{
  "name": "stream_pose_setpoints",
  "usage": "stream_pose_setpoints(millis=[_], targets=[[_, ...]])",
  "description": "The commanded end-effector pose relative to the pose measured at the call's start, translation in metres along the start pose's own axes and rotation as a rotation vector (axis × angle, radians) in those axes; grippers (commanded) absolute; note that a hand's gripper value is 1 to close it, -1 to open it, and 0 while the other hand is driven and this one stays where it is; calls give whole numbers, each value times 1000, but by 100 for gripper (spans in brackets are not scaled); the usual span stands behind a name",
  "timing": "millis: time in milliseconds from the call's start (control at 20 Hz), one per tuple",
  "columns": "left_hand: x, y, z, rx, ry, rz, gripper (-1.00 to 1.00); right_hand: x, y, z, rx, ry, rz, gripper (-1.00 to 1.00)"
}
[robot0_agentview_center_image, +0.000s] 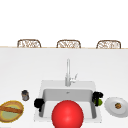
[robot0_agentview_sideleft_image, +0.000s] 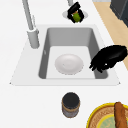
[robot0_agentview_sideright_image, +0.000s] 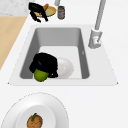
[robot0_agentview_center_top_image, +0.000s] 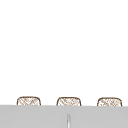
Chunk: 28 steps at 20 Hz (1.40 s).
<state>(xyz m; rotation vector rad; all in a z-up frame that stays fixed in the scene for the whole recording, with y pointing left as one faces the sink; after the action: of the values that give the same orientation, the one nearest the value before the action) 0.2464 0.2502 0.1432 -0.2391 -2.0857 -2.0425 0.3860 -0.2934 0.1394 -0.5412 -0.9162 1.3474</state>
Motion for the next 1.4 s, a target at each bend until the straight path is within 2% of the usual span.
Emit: stream_pose_setpoints(millis=[0,300,600,700,1150,1350], targets=[[0,0,0,0,0,0,0,-22,1,11,40,-10,-31,100],[0,0,0,0,0,0,0,-53,13,35,33,-10,-29,100],[0,0,0,0,0,0,0,-87,13,46,46,-21,-36,100],[0,0,0,0,0,0,0,-91,30,56,42,-7,-17,100],[0,0,0,0,0,0,0,-109,69,66,24,4,-4,100],[0,0,0,0,0,0,0,-111,59,71,-12,3,-10,100]])
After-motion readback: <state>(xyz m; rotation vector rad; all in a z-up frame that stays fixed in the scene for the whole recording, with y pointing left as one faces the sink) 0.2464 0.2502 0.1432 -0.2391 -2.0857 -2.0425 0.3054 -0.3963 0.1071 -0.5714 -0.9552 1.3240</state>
